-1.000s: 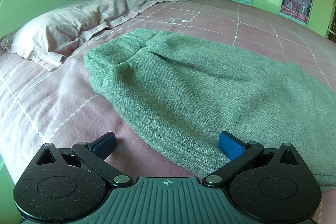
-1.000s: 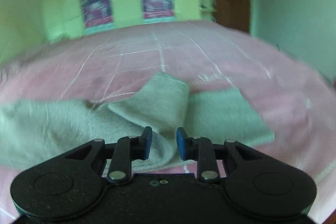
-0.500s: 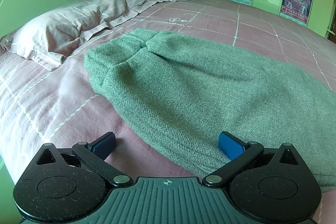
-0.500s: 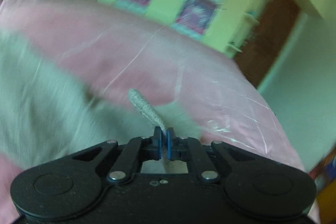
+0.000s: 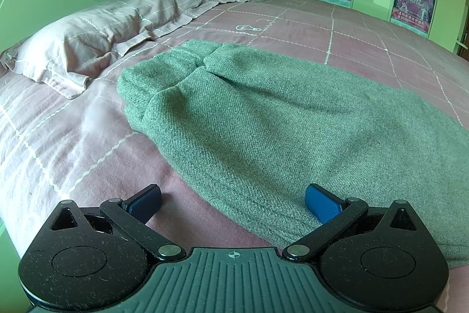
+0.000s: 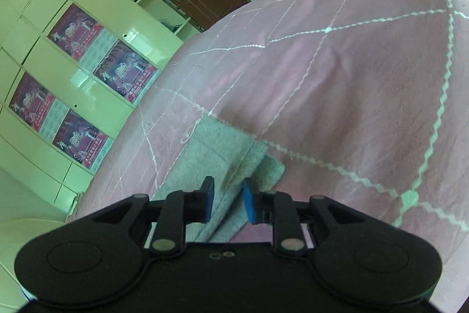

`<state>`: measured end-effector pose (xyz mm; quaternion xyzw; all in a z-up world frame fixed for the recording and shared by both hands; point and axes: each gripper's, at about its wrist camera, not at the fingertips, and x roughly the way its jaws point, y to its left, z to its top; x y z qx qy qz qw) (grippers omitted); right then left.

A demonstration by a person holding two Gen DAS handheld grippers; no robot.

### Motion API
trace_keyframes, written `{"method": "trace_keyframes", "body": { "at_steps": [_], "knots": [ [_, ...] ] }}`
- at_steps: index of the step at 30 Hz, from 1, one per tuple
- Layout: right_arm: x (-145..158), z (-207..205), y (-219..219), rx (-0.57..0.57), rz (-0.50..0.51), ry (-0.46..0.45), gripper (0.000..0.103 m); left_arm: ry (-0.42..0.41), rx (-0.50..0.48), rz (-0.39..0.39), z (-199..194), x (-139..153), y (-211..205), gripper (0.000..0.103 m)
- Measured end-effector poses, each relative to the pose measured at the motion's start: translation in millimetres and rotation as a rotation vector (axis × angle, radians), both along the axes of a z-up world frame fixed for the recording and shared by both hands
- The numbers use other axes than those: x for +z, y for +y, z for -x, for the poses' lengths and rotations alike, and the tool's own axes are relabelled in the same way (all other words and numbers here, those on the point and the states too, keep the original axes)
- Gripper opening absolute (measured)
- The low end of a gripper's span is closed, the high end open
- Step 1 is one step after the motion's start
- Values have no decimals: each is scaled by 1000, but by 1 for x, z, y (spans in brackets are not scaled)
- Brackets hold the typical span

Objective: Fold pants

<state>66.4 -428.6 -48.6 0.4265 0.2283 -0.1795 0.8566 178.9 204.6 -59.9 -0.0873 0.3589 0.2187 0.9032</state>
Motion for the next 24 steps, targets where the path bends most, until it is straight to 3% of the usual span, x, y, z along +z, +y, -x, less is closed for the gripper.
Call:
{"method": "trace_keyframes", "body": {
  "at_steps": [3, 5, 7, 13, 16, 19, 24],
  "knots": [
    [6, -4, -1, -1, 12, 27, 0, 0, 0, 1, 0, 0, 0, 103],
    [18, 2, 6, 18, 45, -51, 0, 0, 0, 0, 0, 0, 0, 103],
    [24, 4, 9, 26, 61, -72, 0, -1, 0, -1, 0, 0, 1, 103],
    [-8, 9, -8, -16, -61, -5, 0, -1, -1, 0, 0, 0, 0, 103],
    [-3, 14, -4, -8, -40, -11, 0, 0, 0, -1, 0, 0, 0, 103],
    [1, 23, -5, -54, -49, -5, 16, -1, -1, 0, 0, 0, 0, 103],
    [-16, 18, -10, -47, -169, 0, 23, -1, -1, -1, 0, 0, 0, 103]
  ]
}}
